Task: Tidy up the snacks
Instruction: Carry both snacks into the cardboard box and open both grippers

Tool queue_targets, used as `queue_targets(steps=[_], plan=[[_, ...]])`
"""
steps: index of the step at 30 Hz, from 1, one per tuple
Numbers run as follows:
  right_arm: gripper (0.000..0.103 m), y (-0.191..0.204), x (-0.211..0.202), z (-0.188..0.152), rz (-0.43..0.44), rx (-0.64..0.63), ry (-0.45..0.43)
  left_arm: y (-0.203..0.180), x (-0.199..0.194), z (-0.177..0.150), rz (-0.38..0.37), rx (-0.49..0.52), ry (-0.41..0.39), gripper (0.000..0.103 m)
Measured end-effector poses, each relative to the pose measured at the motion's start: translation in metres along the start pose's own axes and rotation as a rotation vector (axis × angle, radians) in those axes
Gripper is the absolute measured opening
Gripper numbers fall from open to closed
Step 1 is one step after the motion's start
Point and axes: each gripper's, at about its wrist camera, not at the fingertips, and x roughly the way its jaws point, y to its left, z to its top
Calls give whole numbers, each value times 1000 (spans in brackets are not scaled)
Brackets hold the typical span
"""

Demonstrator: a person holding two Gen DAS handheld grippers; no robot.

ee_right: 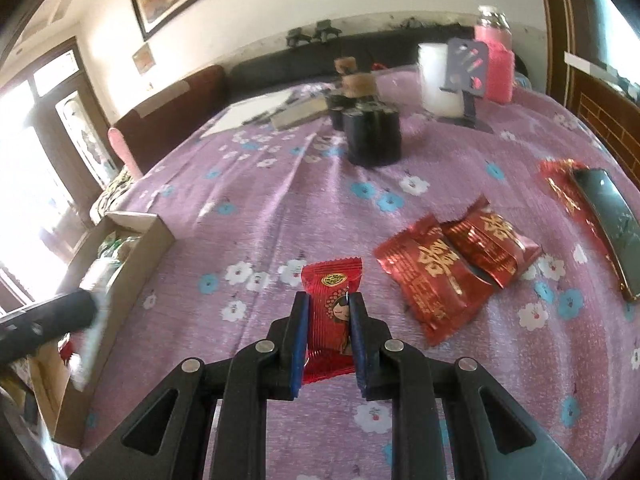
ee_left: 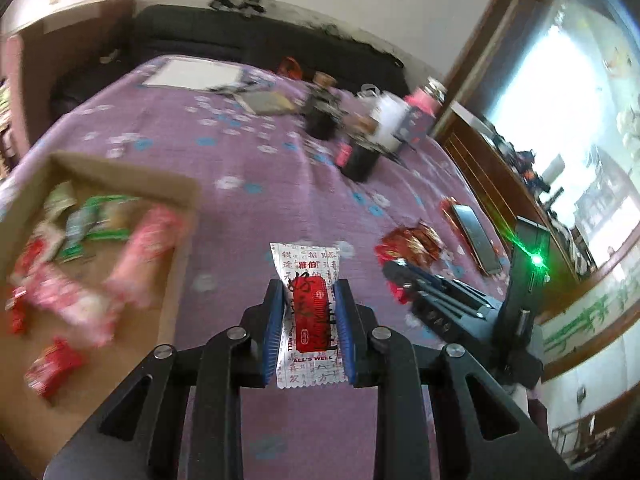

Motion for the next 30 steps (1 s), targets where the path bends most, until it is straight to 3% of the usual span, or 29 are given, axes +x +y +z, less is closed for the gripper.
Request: queue_targets(steps=[9,15,18,25,30], plan=[[20,22,-5,-11,-38,-63,-48,107,-75,-26,141,-157,-94,23],[20,48,-23,-13,15,-43,-64,163,-96,-42,220,-219,-96,23],[20,81,-34,-13,98,-61,-55,182,-94,-49,241,-239,-86,23],[19,197,-31,-26,242,-255,26,197,-78,-51,261,-244,-43,23],[19,253,-16,-52,286,-349,94,203,-75,-51,276,-265,-30,23]])
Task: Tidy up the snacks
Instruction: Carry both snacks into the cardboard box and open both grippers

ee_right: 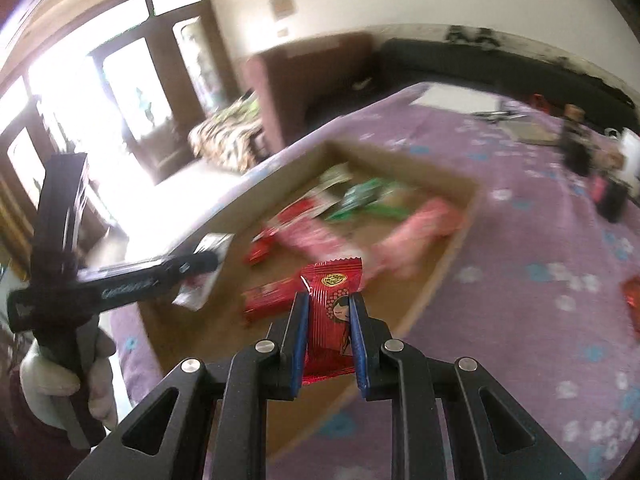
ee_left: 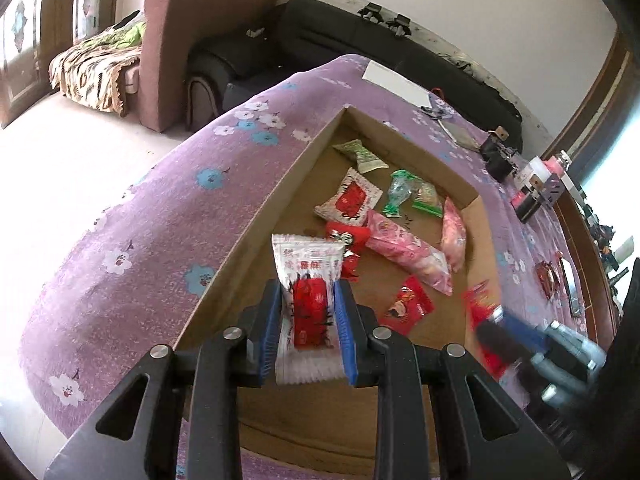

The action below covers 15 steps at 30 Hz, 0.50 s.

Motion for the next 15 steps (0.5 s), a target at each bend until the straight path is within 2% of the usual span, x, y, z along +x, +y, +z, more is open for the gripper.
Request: queue_targets(steps=[4,12,14,15], plan=[[19,22,21,-7,-4,-39,43,4,-5,-1,-7,-8,-11,23],[20,18,30,-13,-3,-22,62,0,-20,-7,16,5,-27,26],[23,18,28,-13,8,-19,60,-5,-23,-9,30,17,-34,32],[23,17,27,-14,17,-18,58,-8,-26,-11,38,21,-41,42]])
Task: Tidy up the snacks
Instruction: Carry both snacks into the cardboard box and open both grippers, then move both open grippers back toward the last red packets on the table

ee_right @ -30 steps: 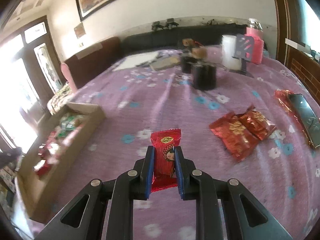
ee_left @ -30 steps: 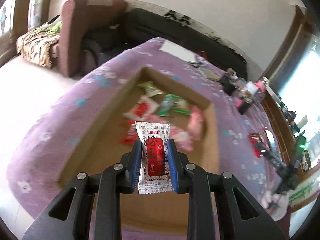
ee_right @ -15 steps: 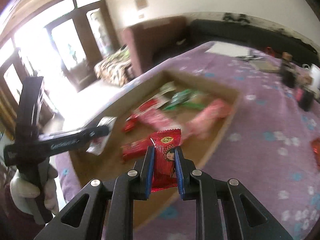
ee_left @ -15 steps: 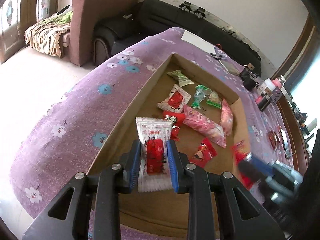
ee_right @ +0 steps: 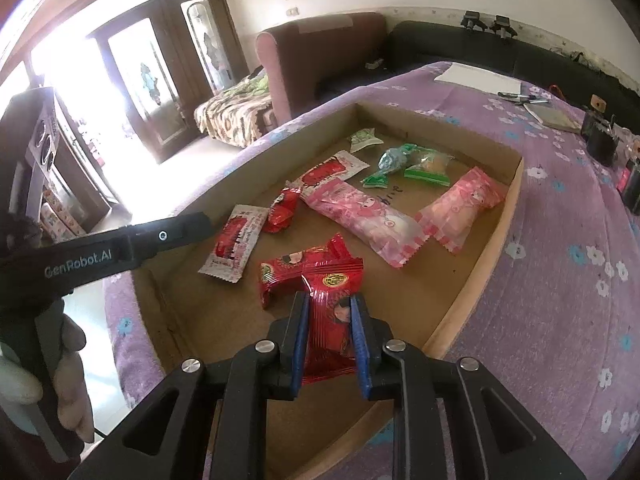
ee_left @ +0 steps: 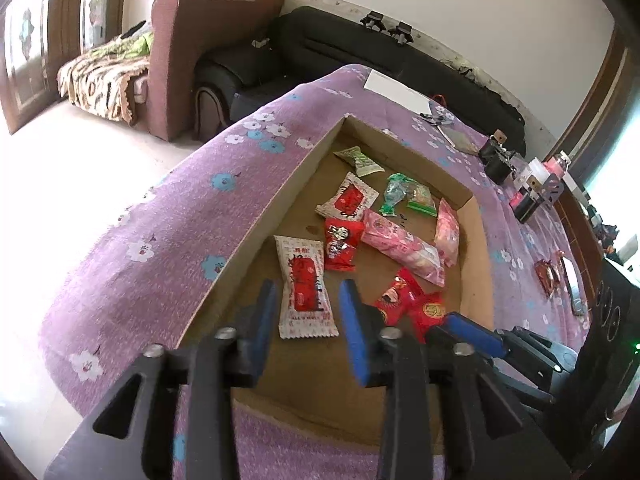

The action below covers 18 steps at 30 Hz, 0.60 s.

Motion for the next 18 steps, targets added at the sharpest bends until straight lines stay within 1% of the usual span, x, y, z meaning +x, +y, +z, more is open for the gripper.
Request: queue_targets(steps=[1,2,4,7,12,18], plan=[[23,0,-1,0,7,2,-6,-2,-2,-1,6,3,-8,50],[23,0,-3,0,14,5,-13,-5,-5,-2,13,7,-19,52],[29,-1,-7,0,27,13,-22,-11,-11,-4,31,26,-40,53],[34,-2,-15,-1,25,13,-47,-21,-19,-7,64,67,-67,53],[35,-10,-28,-3,21,30,-77,-38,-27,-13,127,132,-104,53],[35,-29,-42,-10,8,71,-95,-55,-37,-20,183,199,-147,53]])
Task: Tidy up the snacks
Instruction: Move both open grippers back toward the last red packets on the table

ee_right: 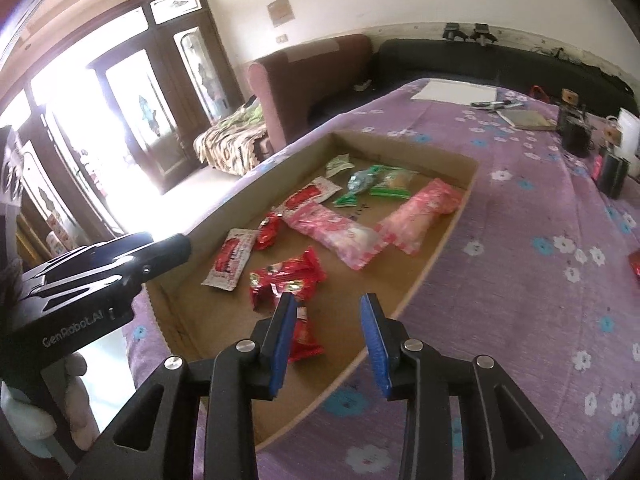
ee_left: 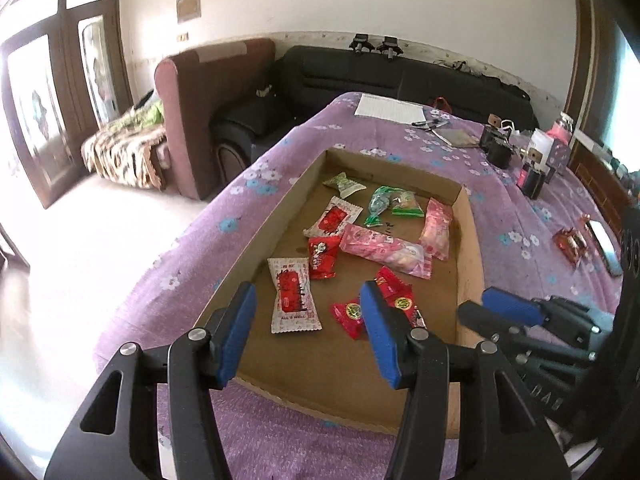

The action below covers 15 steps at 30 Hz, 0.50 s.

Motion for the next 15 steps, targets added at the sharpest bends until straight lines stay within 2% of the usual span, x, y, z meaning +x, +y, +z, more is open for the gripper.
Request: queue_targets(steps=[5,15], plan=[[42,-24,-13,-3,-26,42,-19,-15,-7,0,16,52,-18,54],[42,-99,-48,-11,-118,165,-55,-51,-12,2,7,121,-24,54]])
